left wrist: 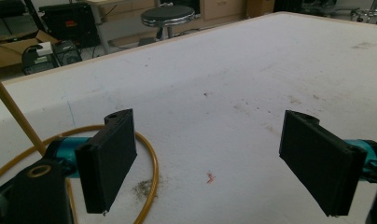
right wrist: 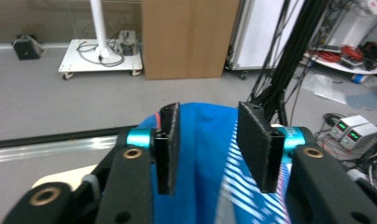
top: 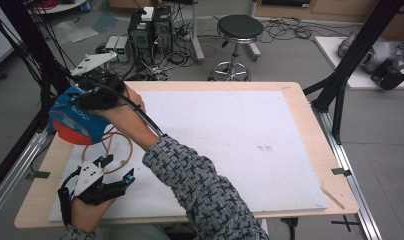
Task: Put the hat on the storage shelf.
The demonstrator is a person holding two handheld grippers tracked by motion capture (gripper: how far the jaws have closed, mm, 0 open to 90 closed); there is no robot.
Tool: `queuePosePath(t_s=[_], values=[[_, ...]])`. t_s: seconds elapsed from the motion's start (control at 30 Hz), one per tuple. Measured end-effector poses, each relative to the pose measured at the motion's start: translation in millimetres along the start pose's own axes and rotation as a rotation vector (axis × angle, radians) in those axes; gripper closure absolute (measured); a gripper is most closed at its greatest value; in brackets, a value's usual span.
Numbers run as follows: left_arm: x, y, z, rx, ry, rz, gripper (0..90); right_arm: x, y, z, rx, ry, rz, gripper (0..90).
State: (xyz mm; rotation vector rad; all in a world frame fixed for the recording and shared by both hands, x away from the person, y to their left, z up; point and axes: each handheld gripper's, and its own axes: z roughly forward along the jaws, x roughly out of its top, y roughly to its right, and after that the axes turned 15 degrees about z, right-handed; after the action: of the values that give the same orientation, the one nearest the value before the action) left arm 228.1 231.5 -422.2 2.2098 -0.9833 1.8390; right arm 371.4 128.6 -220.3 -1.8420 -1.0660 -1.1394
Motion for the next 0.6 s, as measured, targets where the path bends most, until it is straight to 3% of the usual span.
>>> queuePosePath(t_s=[0.07, 0.27, 0.6], values=[[-0.3, -0.2, 0.1, 0.001, 0.0, -0.002, 18.9, -0.5, 4.4, -9.9, -0.018, 0.016, 0.014, 54.7], [-0.4, 0.5, 0.6, -0.001, -0.004, 0.001, 18.9, -3.8, 22.8, -43.1, -0.063, 0.062, 0.038, 54.5], [-1.3, -0.7, 0.7, 0.01, -0.004, -0.006, 18.9, -22.7, 69.0, -116.8, -0.183, 0.143, 0.123, 52.8]])
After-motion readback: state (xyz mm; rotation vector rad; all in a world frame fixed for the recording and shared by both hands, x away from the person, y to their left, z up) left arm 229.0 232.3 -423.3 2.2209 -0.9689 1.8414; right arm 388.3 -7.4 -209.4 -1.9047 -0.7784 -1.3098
